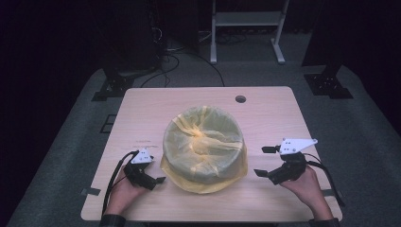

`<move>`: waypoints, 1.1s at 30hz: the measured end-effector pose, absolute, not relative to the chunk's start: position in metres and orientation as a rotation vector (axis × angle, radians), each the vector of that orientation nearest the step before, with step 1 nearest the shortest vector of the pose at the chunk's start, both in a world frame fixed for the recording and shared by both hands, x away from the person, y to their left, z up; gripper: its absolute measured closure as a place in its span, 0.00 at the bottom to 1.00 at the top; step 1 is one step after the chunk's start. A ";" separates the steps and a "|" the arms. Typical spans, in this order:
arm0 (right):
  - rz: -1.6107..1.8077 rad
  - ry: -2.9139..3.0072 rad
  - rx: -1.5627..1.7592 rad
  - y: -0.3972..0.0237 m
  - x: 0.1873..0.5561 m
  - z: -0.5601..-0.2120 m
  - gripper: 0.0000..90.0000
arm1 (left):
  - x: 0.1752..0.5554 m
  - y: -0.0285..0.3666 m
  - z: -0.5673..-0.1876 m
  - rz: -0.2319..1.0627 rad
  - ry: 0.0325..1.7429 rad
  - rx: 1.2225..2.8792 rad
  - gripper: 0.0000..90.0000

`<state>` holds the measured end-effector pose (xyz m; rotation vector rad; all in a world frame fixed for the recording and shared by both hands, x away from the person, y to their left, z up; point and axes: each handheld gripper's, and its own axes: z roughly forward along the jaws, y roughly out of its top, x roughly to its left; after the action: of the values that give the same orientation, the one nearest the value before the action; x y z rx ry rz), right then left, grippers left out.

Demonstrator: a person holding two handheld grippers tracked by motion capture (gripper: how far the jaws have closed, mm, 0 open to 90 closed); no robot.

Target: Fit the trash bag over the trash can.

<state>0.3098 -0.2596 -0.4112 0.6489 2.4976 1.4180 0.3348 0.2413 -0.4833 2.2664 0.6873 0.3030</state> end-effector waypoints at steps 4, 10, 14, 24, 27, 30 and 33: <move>1.417 2.500 0.634 -0.259 0.309 -0.416 0.11 | 0.335 0.241 -0.483 0.303 0.687 2.266 0.00; 1.394 2.514 0.622 -0.258 0.309 -0.424 0.11 | 0.335 0.241 -0.483 0.303 0.688 2.266 0.00; 1.372 2.528 0.628 -0.258 0.310 -0.430 0.11 | 0.335 0.241 -0.483 0.303 0.688 2.267 0.00; 1.317 2.571 0.644 -0.255 0.313 -0.449 0.11 | 0.335 0.241 -0.483 0.303 0.688 2.267 0.00; 1.296 2.583 0.648 -0.254 0.314 -0.455 0.11 | 0.335 0.241 -0.483 0.303 0.688 2.267 0.00; 1.275 2.593 0.645 -0.253 0.315 -0.461 0.11 | 0.335 0.241 -0.483 0.303 0.689 2.267 0.00; 1.251 2.609 0.647 -0.251 0.316 -0.467 0.11 | 0.335 0.241 -0.483 0.303 0.689 2.267 0.00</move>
<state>0.3162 -0.2512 -0.4673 0.6471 2.6089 1.2509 0.3350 0.2414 -0.4832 2.2671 0.6892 0.3031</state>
